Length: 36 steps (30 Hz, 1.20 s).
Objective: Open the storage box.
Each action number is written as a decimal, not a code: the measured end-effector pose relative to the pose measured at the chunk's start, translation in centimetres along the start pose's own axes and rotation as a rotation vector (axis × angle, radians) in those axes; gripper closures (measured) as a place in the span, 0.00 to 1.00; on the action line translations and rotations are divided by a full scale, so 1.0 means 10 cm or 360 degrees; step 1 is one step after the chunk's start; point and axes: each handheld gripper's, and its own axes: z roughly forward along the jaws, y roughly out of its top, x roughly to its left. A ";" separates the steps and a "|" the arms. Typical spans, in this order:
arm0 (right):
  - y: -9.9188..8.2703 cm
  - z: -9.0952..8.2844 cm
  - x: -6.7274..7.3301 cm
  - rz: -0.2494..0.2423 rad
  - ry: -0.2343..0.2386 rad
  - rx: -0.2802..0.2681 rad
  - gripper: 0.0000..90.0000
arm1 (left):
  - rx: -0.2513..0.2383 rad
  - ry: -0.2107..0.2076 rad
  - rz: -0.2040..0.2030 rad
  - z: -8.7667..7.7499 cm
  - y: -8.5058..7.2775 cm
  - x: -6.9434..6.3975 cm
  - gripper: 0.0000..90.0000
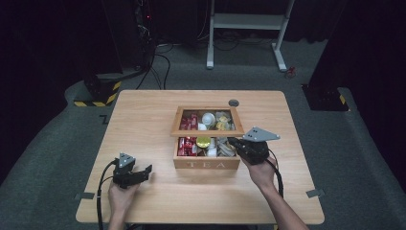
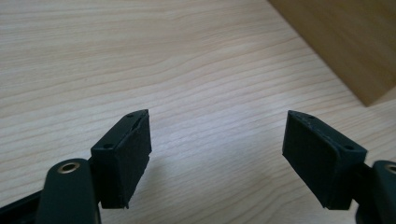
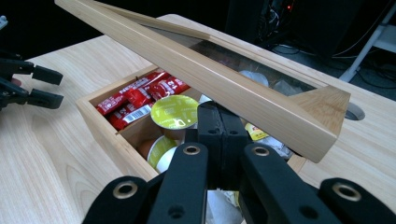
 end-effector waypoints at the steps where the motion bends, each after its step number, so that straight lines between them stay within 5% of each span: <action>1: 0.00 0.00 0.00 0.0000 0.0000 0.0000 1.00 | -0.0011 -0.0009 0.0003 -0.01 0.01 -0.01 0.27; 14: 0.05 -0.03 -0.07 0.0027 -0.0001 -0.0019 1.00 | -0.0117 -0.0237 0.0019 -0.06 0.13 -0.18 0.28; 36: 0.15 -0.07 -0.16 0.0054 -0.0005 -0.0044 1.00 | -0.0138 -0.0401 0.0137 -0.10 0.37 -0.43 0.34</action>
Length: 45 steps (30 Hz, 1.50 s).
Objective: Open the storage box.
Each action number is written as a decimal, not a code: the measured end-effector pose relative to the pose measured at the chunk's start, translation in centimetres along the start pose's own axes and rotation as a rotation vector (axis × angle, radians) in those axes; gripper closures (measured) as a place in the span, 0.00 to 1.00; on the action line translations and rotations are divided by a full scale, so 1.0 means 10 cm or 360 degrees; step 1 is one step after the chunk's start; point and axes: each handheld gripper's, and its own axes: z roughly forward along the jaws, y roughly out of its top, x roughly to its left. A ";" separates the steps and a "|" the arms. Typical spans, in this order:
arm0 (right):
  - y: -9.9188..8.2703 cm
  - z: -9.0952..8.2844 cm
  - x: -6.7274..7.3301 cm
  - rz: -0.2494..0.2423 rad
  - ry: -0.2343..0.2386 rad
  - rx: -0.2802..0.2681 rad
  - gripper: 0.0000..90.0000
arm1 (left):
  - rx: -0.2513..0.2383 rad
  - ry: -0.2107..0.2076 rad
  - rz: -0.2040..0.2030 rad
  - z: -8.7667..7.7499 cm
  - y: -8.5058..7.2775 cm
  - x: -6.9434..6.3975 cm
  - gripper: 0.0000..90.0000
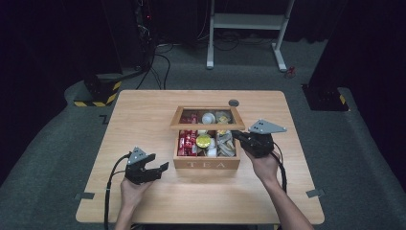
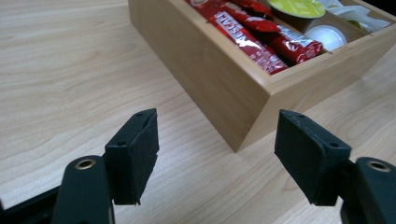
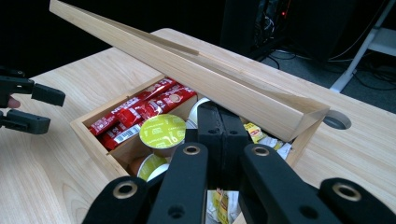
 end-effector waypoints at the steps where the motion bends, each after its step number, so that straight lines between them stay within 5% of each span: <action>1: 0.01 0.00 0.00 0.0003 -0.0001 -0.0001 1.00 | -0.0001 -0.0003 0.0018 0.00 0.02 -0.01 0.34; 19: 0.11 0.00 -0.05 0.0013 0.0004 -0.0012 1.00 | -0.0004 -0.0071 0.0122 0.11 0.27 -0.21 0.36; 26: 0.15 0.00 -0.07 0.0016 0.0006 -0.0020 1.00 | 0.0022 -0.0072 0.0208 0.18 0.39 -0.29 0.37; 37: 0.19 0.00 -0.10 0.0031 0.0012 -0.0026 1.00 | 0.0000 -0.0098 0.0202 0.27 0.51 -0.36 0.37; 45: 0.21 0.01 -0.15 0.0064 0.0014 -0.0034 1.00 | 0.0016 -0.0116 0.0268 0.42 0.61 -0.49 0.37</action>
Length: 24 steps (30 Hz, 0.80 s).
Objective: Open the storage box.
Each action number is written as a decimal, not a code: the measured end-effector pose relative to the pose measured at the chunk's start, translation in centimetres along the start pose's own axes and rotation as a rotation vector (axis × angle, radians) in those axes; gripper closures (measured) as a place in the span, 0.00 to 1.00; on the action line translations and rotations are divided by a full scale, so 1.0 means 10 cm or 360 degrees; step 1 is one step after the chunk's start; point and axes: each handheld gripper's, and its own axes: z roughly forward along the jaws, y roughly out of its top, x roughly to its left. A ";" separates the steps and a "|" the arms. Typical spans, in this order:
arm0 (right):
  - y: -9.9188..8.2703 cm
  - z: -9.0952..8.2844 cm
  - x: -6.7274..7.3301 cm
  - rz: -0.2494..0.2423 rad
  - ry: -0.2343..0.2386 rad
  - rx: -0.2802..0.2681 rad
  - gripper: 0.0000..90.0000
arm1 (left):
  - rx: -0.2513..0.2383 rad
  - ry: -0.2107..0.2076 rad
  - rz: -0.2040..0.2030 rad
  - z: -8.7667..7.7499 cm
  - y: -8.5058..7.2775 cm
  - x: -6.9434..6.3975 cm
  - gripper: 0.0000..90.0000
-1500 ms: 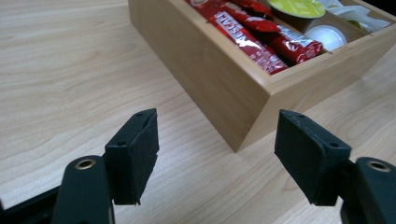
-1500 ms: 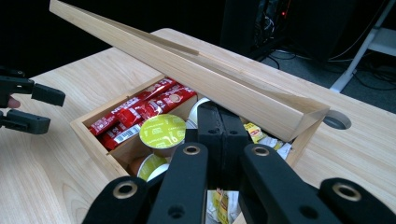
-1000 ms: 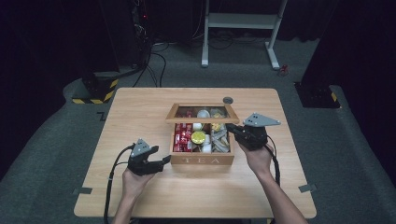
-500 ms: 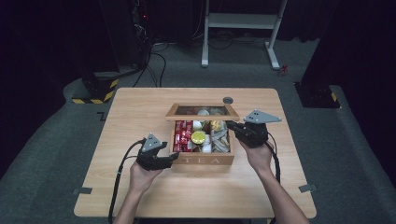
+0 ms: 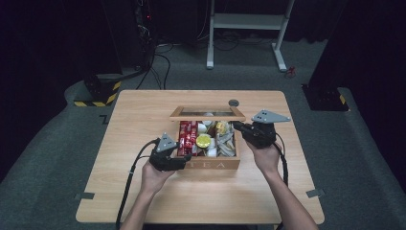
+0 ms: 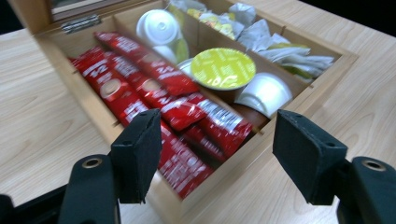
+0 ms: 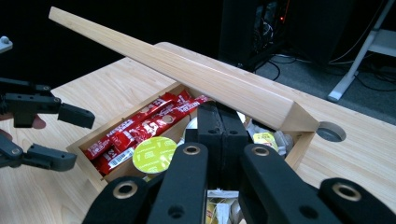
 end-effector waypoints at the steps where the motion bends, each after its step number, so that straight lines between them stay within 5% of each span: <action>1: 0.00 0.00 0.00 0.0000 -0.0001 -0.0003 1.00 | 0.0005 0.0001 0.0011 0.01 0.01 0.00 0.37; 24: 0.04 0.04 -0.08 0.0032 -0.0018 -0.0011 1.00 | 0.0005 -0.0035 0.0046 0.36 0.25 -0.13 0.37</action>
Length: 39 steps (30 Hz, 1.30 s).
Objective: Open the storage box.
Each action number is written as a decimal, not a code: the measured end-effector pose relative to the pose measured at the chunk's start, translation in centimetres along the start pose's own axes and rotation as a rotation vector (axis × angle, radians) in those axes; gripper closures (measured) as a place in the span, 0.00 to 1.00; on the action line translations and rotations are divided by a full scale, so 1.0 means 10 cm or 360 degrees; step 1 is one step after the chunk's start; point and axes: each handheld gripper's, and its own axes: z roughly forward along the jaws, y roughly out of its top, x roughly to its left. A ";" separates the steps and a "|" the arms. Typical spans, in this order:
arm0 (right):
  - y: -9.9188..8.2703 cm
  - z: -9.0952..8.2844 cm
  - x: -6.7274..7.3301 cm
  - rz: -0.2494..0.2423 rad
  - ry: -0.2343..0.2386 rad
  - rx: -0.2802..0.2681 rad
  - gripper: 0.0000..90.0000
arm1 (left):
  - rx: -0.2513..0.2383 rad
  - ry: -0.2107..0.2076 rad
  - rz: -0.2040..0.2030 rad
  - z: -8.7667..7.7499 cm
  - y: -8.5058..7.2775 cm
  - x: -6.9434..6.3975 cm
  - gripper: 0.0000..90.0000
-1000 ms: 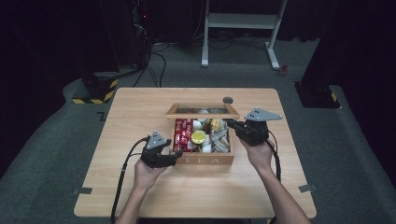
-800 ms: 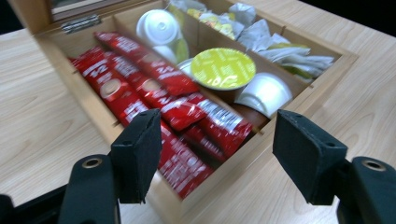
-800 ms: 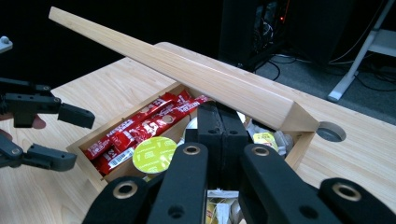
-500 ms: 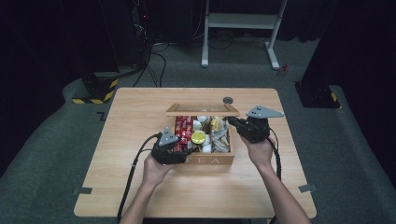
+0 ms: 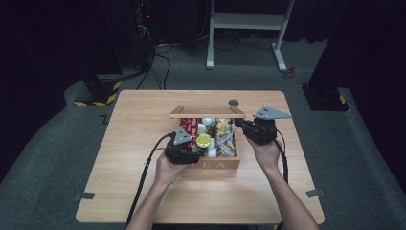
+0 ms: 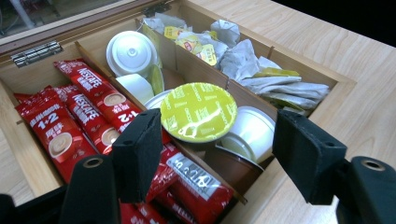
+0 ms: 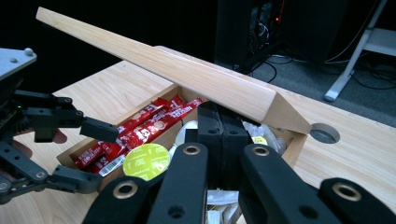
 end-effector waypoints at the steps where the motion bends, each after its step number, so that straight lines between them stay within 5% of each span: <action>1: 0.00 0.00 0.00 0.0001 -0.0001 -0.0003 1.00 | 0.0001 0.0000 -0.0002 0.01 0.01 0.00 0.37; 39: 0.04 0.01 -0.02 0.0006 -0.0005 -0.0006 1.00 | 0.0109 0.0032 0.0004 0.39 0.13 0.04 0.39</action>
